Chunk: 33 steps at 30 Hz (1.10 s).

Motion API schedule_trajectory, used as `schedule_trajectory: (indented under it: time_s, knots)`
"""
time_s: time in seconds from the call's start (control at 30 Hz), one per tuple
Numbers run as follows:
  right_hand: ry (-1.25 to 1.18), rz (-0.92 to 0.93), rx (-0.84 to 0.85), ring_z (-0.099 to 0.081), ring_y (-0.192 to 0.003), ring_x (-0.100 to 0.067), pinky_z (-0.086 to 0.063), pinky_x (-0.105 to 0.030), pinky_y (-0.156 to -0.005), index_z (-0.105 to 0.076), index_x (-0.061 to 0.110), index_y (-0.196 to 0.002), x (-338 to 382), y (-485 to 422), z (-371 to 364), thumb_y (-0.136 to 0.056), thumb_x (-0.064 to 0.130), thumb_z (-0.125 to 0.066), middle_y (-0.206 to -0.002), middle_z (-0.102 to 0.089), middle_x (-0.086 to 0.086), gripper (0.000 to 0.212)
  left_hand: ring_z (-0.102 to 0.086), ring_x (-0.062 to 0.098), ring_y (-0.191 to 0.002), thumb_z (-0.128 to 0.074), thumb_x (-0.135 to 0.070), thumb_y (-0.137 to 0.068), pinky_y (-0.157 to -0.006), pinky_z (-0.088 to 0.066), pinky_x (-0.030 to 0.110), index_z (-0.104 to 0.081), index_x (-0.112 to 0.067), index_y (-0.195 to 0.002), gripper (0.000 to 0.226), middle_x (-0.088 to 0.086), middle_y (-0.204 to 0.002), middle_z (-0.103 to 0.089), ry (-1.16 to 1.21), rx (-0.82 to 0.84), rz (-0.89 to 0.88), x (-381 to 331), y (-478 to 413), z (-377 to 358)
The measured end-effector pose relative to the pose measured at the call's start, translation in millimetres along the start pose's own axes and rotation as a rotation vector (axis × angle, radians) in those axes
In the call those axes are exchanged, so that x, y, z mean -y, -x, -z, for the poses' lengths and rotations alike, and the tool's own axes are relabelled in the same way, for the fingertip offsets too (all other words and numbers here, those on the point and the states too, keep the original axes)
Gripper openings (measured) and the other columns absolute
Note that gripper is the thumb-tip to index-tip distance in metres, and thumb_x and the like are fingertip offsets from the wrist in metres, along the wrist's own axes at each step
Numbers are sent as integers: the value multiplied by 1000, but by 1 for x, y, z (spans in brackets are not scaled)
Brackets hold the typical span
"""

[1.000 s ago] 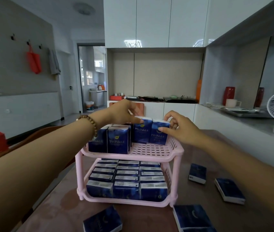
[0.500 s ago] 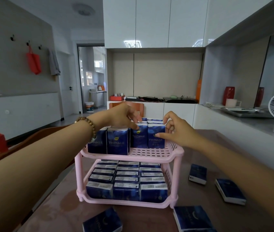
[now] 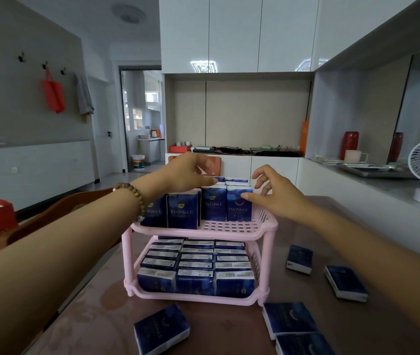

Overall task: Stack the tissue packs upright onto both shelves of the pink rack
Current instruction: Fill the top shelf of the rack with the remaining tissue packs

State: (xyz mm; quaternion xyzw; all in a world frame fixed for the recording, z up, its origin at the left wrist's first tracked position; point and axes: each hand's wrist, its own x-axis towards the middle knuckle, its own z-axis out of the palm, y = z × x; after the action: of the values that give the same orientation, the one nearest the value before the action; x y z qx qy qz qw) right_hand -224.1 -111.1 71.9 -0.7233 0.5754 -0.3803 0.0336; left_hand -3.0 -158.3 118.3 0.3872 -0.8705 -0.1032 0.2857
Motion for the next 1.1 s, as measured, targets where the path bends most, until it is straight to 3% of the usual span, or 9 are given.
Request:
schedule_trajectory:
  time_s: [0.13,0.33,0.43,0.53,0.63,0.77,0.9,1.0,1.1]
  knots:
    - [-97,-1,-62,-55,-82,-6,-46,-21,-67,-46,22,-115,6,24,16,-81,38,-67,-104,-52,7,44,-56,7,-89,-63,-30,-87,-68,-40,10,-64,-23,-99,14,-11,-100,-61,52,-125,-93,-26,30,-7]
    - [-295,-106,-87,-58,-94,-7,-47,-22,-75,-51,26,-111,-8,104,27,-77,38,-68,-106,-56,10,40,-58,2,-80,-62,-26,-88,-67,-42,5,-66,-22,-96,10,-9,-94,-66,218,-139,-182,-62,88,-50]
    - [-367,-215,-67,-59,-96,-12,-47,-22,-74,-54,26,-103,-25,142,18,-75,34,-69,-103,-59,8,32,-58,1,-79,-59,-34,-89,-67,-44,10,-66,-25,-99,15,-10,-95,-67,240,7,-171,-63,108,-87]
    - [-418,-341,-60,-60,-100,-19,-49,-31,-85,-56,30,-94,-43,172,6,-71,38,-70,-101,-61,3,28,-61,9,-91,-55,-37,-91,-83,-51,26,-64,-21,-111,27,-6,-107,-66,243,146,-118,-60,121,-129]
    - [-323,-488,41,-58,-102,-15,-49,-30,-88,-58,26,-102,-54,192,-7,-71,44,-71,-106,-61,4,38,-55,15,-106,-52,-38,-92,-94,-46,28,-52,-20,-129,41,1,-122,-55,213,226,-36,-58,131,-165]
    - [-166,-592,255,-54,-93,-8,-46,-21,-72,-51,20,-114,-47,207,-12,-71,54,-69,-105,-54,6,58,-40,25,-115,-37,-41,-98,-102,-35,38,-38,-23,-140,46,3,-139,-46,-16,323,-43,-60,135,-195]
    - [-59,-605,291,-51,-81,-4,-38,-20,-60,-52,20,-99,-39,217,-11,-65,64,-69,-91,-52,10,58,-35,28,-118,-31,-46,-98,-105,-29,38,-30,-28,-144,50,4,-141,-40,-163,320,-46,-58,142,-209]
    - [-11,-595,330,-54,-83,-8,-42,-22,-64,-56,19,-96,-38,222,-14,-61,65,-71,-92,-55,5,60,-37,27,-113,-39,-50,-94,-100,-31,34,-38,-26,-135,49,7,-129,-45,-123,232,-5,-56,150,-212]
    - [-96,-563,348,-54,-82,-8,-44,-25,-71,-61,17,-99,-32,223,-15,-69,53,-72,-93,-58,3,48,-42,19,-101,-59,-61,-78,-89,-38,29,-42,-23,-109,52,3,-113,-52,28,173,65,-46,156,-210]
